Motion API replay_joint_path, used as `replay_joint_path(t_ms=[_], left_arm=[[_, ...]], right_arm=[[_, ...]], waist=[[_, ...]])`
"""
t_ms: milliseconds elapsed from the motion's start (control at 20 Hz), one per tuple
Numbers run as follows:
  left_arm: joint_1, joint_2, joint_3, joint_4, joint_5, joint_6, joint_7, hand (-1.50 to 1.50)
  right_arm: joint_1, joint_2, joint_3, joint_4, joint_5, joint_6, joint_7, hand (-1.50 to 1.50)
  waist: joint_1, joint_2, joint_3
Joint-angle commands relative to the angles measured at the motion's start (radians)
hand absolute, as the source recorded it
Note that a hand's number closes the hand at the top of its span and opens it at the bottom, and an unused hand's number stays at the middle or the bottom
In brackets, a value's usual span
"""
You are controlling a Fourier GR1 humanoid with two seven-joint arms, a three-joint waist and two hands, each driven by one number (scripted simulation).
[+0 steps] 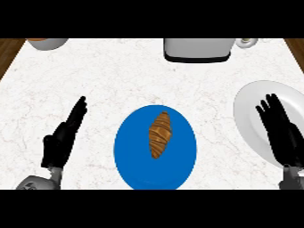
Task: Pick the croissant from the plate and place it in the plate
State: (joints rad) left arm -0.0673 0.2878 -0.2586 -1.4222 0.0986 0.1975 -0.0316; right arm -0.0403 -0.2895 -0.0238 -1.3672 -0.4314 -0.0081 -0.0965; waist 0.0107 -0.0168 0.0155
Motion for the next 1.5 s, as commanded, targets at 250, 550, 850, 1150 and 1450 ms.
replay_joint_path(t_ms=[250, 550, 850, 1150, 1450], left_arm=[[-0.121, 0.074, 0.14, 0.0, 0.056, -0.002, 0.135, 0.0], [-0.113, 0.077, 0.168, 0.053, 0.12, -0.068, 0.156, 0.0], [-0.108, 0.045, 0.165, 0.052, 0.083, -0.049, 0.152, 0.0], [-0.138, 0.023, 0.195, 0.114, 0.067, -0.06, 0.131, 0.0], [-0.121, 0.051, 0.222, 0.016, 0.072, -0.091, 0.223, 0.0]], right_arm=[[-0.276, 0.067, 0.206, 0.006, 0.109, 0.163, -0.082, 1.5], [-0.143, 0.205, 0.199, 0.157, 0.364, -0.175, -0.458, -1.5], [-0.231, 0.088, 0.293, 0.306, 0.547, -0.1, -0.484, -1.5], [-0.226, 0.061, 0.356, 0.227, 0.672, -0.114, -0.318, -1.5], [-0.244, 0.055, 0.402, 0.032, 0.747, -0.037, -0.049, -1.5]], waist=[[0.033, 0.023, -0.014], [0.004, 0.025, -0.014], [-0.004, 0.018, -0.015], [-0.014, 0.017, -0.016], [-0.011, 0.015, -0.016]])
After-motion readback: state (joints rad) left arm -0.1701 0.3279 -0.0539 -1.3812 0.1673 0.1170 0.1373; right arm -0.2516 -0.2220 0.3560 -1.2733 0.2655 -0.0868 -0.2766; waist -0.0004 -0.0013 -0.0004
